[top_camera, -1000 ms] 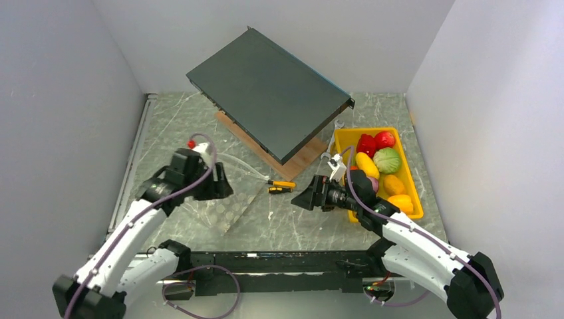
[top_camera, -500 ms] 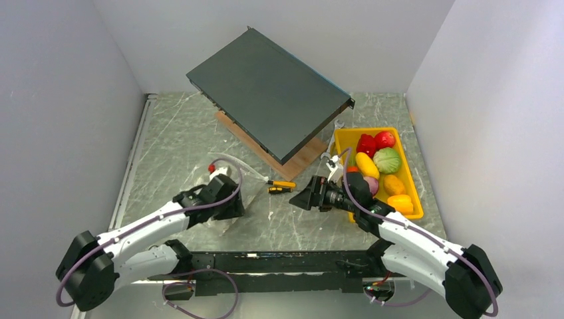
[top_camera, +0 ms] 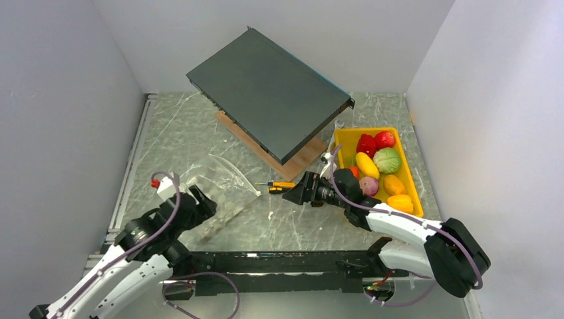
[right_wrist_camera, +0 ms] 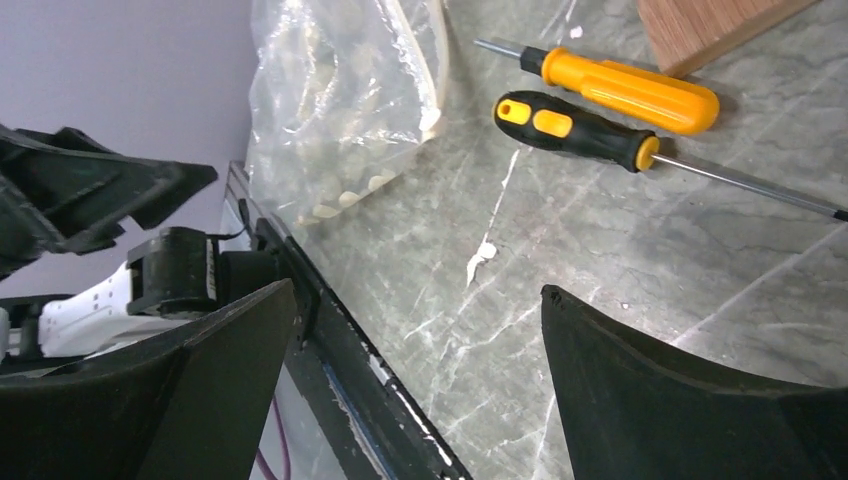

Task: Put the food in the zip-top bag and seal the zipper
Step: Adjust the zipper food storage bag at the center of the board, then pick up the zipper food storage bag at the center of the board.

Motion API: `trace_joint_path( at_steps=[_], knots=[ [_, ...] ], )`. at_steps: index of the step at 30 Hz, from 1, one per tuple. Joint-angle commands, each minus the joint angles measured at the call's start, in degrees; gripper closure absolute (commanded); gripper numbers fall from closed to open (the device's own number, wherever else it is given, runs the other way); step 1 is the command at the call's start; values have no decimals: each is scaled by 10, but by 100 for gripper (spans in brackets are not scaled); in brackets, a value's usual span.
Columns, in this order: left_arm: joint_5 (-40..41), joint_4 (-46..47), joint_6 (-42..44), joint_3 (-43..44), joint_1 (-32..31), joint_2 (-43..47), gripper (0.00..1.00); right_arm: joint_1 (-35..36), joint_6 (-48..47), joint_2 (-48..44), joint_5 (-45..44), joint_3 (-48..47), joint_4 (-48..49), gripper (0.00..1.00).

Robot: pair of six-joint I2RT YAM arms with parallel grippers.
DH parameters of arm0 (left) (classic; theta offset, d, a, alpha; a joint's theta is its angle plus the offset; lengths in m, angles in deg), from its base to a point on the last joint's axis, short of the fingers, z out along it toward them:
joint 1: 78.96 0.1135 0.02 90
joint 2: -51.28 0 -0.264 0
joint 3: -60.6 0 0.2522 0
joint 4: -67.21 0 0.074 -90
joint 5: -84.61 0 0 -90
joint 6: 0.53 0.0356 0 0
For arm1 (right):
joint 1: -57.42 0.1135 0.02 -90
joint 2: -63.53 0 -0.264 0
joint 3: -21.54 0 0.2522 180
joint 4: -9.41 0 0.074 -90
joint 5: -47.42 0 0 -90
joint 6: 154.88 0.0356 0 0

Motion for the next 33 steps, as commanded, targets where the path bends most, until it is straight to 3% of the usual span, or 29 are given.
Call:
trace_joint_path(
  at_steps=[1, 5, 9, 13, 15, 21, 27, 33],
  knots=[
    [29, 18, 59, 65, -1, 14, 20, 4, -3, -47, -29, -1, 32, 6],
    [25, 62, 93, 115, -1, -80, 19, 4, -20, -72, -55, -1, -3, 7],
    [26, 89, 128, 164, -1, -172, 18, 5, -9, -43, -24, -8, 49, 10],
    [8, 153, 156, 172, 13, -248, 13, 8, 16, 27, 5, -12, 113, 29],
    [29, 146, 147, 197, 17, -298, 13, 10, 20, 50, 25, -17, 133, 36],
    [74, 144, 76, 234, 26, -427, 13, 12, 17, 20, 1, -2, 116, 36],
    [41, 243, 36, 170, 56, -441, 9, 12, -9, -36, -22, 8, 62, 34],
    [0, 270, 15, 94, 65, -377, 10, 21, 14, 32, 1, -3, 133, 28]
  ],
)
